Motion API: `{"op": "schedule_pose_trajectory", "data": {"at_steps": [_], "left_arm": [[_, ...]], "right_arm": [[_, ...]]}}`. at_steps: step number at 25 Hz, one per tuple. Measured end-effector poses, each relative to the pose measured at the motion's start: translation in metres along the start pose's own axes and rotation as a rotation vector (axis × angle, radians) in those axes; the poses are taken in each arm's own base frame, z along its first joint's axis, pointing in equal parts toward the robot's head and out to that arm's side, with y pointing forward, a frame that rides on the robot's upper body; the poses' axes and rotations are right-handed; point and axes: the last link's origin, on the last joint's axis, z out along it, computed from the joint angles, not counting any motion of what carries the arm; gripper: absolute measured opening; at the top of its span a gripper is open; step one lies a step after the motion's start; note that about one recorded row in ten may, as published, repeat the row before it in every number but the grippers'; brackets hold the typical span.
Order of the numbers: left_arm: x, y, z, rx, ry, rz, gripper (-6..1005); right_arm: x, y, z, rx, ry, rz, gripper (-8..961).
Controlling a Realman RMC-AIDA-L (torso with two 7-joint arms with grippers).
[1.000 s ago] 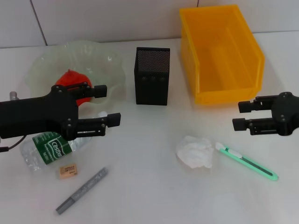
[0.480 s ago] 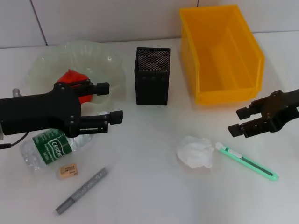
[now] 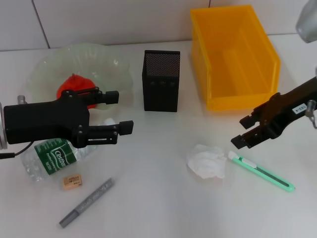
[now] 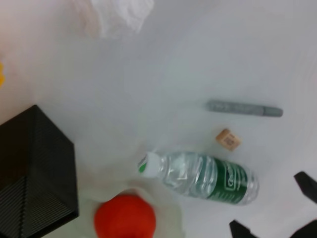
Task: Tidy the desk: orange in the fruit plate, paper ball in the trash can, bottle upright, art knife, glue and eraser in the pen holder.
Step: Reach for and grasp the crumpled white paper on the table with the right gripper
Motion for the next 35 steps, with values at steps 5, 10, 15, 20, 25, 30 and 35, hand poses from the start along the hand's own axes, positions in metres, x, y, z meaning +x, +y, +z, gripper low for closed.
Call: {"op": "schedule_pose_trajectory", "data": {"at_steps": [5, 10, 15, 20, 25, 30, 35], "left_arm": [[0.002, 0.001, 0.002, -0.013, -0.002, 0.005, 815], [0.002, 0.001, 0.003, -0.015, -0.005, 0.013, 815], [0.001, 0.002, 0.004, -0.02, -0.007, 0.014, 815], [0.0, 0.002, 0.003, -0.019, -0.007, 0.011, 815], [-0.001, 0.003, 0.003, -0.019, -0.009, 0.01, 815], [-0.002, 0.003, 0.005, -0.025, -0.015, 0.013, 815], [-0.002, 0.003, 0.005, -0.025, -0.016, 0.013, 815]], "right_arm": [[-0.007, 0.005, 0.01, -0.005, 0.04, -0.013, 673], [-0.013, 0.009, 0.022, -0.01, 0.084, -0.027, 673], [-0.016, 0.007, 0.032, -0.013, 0.119, -0.026, 673], [-0.018, 0.005, 0.037, -0.013, 0.122, -0.021, 674], [-0.02, 0.005, 0.045, 0.006, 0.144, -0.046, 674], [-0.022, 0.005, 0.051, -0.003, 0.156, -0.047, 674], [-0.025, 0.004, 0.055, 0.003, 0.152, -0.051, 674]]}}
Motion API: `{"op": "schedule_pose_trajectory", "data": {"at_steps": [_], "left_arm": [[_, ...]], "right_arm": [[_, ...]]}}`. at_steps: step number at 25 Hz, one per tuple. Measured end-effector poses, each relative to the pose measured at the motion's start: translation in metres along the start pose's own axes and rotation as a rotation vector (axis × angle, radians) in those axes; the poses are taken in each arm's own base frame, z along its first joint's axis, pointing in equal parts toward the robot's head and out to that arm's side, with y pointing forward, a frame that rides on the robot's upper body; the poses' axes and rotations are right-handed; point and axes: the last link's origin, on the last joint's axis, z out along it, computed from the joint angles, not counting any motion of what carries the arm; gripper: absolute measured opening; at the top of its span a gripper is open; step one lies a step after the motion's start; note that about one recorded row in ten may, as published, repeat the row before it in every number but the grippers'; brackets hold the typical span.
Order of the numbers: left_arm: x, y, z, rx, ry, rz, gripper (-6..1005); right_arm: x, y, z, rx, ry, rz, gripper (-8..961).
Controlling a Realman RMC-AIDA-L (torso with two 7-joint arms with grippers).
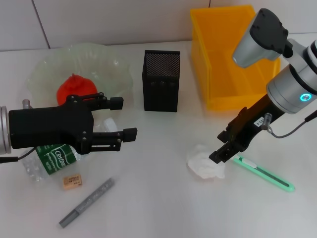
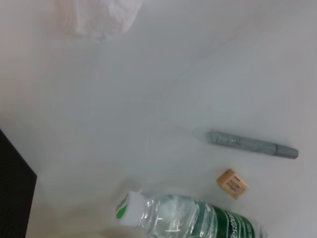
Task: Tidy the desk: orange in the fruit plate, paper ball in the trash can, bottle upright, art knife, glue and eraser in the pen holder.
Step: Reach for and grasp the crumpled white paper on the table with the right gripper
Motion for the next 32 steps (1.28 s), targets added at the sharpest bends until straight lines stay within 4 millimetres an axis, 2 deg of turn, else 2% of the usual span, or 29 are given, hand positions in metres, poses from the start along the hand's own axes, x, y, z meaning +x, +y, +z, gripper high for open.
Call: {"op": "schedule_pose_trajectory", "data": {"at_steps": [14, 32], "left_arm": [[-0.001, 0.0, 0.0, 0.002, -0.004, -0.003, 815], [-0.002, -0.004, 0.001, 0.014, -0.016, 0.001, 815]], "right_arm": [[-0.014, 0.007, 0.01, -0.016, -0.003, -0.045, 675], [-0.012, 0.004, 0.018, -0.022, 0.003, -0.031, 674]]}}
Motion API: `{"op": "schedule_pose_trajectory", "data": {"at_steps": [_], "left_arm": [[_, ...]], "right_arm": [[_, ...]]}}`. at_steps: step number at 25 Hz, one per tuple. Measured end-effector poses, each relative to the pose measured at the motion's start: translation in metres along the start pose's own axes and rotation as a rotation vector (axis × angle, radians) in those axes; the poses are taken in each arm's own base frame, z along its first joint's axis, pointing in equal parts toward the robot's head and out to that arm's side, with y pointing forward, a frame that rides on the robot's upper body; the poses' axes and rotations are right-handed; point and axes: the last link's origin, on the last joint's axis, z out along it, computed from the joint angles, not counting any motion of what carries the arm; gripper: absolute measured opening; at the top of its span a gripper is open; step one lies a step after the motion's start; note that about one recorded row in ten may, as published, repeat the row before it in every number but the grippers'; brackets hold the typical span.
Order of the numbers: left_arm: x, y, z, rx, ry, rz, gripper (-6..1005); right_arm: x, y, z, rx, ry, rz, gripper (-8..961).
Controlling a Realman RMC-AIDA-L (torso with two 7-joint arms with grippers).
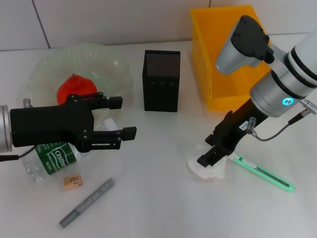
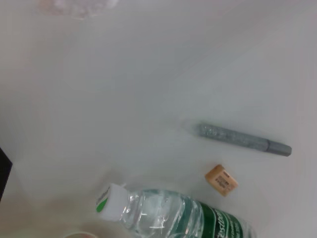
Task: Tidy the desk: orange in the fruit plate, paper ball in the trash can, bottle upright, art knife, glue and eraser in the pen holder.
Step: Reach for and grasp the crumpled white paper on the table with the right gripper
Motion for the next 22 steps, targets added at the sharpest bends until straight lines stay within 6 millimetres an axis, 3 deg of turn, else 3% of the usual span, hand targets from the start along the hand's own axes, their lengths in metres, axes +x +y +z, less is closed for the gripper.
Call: {"op": "schedule_pose_trajectory", "data": {"at_steps": [22], "left_arm": [[0.0003, -0.0002, 0.0013, 0.001, 0.0, -0.003, 815]], "right_arm": [[0.0074, -0.0012, 0.0041, -0.01, 0.013, 0.021, 606]]}}
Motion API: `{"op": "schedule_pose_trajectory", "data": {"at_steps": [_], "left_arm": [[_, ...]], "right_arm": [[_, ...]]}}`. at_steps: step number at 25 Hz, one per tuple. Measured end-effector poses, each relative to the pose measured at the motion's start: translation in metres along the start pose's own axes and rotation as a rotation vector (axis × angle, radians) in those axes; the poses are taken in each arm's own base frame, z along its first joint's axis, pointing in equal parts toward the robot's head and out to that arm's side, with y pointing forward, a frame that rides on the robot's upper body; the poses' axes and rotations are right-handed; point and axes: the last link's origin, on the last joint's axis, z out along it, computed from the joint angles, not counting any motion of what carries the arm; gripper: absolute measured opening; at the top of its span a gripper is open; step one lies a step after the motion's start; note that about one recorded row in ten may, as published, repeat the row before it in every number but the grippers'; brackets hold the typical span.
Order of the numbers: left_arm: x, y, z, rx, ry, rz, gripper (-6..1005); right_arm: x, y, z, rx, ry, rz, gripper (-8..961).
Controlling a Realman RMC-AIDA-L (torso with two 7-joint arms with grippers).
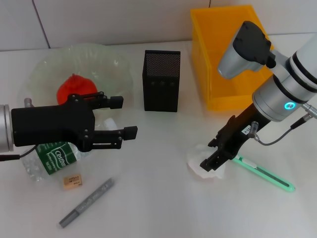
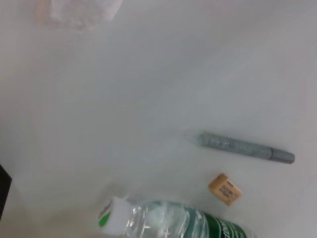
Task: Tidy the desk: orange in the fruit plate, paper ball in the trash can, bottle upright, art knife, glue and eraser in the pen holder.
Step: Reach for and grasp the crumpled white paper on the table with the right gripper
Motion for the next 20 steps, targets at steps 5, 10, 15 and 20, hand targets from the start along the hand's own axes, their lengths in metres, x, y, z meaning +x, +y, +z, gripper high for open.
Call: {"op": "schedule_pose_trajectory", "data": {"at_steps": [5, 10, 15, 20], "left_arm": [[0.0002, -0.0005, 0.0001, 0.003, 0.0, 0.002, 815], [0.0006, -0.0003, 0.0009, 0.001, 0.001, -0.001, 815], [0.0003, 0.0001, 0.0008, -0.001, 0.001, -0.004, 815], [0.0008, -0.0003, 0.0011, 0.0, 0.001, -0.002, 815]], "right_arm": [[0.0037, -0.0013, 0.0015, 0.004, 0.017, 0.009, 583], [0.0046, -0.0022, 0.0015, 0.01, 0.023, 0.012, 560], [0.0036, -0.0019, 0.0026, 0.006, 0.028, 0.013, 498], [0.0058, -0.0036, 0.005, 0.013, 0.048, 0.018, 314]]}}
